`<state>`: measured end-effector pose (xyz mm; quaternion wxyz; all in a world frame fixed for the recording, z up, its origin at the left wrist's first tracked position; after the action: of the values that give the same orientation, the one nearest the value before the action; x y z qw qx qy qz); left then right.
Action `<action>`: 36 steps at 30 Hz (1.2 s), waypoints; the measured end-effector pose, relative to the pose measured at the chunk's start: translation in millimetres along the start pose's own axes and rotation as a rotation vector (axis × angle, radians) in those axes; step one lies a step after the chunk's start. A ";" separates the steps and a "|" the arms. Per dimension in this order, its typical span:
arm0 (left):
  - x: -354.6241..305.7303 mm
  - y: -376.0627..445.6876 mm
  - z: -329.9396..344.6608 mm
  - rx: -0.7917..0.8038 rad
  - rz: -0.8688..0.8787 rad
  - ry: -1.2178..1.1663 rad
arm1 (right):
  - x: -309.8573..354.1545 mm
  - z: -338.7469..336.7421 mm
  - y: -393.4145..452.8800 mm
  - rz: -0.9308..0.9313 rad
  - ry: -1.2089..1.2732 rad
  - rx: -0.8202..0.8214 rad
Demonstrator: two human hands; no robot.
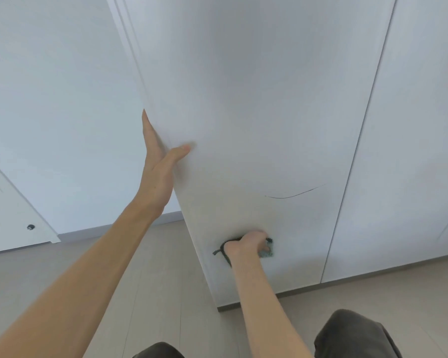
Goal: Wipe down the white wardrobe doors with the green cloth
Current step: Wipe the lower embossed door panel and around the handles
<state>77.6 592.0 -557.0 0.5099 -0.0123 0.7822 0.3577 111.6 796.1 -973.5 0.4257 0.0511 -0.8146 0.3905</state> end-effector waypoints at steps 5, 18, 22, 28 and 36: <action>11.3 3.2 -3.2 -0.023 -0.033 0.010 | 72.3 -173.1 -180.5 0.130 -0.739 -0.294; 8.0 -0.1 -4.4 0.036 -0.028 0.013 | 122.3 6.7 -257.9 -0.833 0.407 -0.182; 7.3 0.0 -5.0 0.038 -0.032 -0.002 | 145.2 -86.7 -240.5 -0.946 0.219 -0.475; 10.2 0.0 -4.2 0.021 -0.058 -0.033 | 173.1 -246.4 -245.1 -0.930 0.401 -0.679; 9.9 -3.5 -6.3 0.041 -0.096 -0.017 | 132.5 -72.1 -237.5 -1.063 -0.256 -0.559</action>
<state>69.3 589.2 -565.5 0.5334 -0.0361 0.7835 0.3169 173.7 714.3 -711.6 0.4583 0.3833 -0.7939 -0.1129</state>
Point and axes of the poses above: each hand's wrist, its own y-axis towards the middle knuckle, its own z-axis out of the palm, x = y × z, the point moved 7 cm from there along y, towards the middle knuckle, and after that the axes turned 15 degrees about x, right-handed, at the moved point
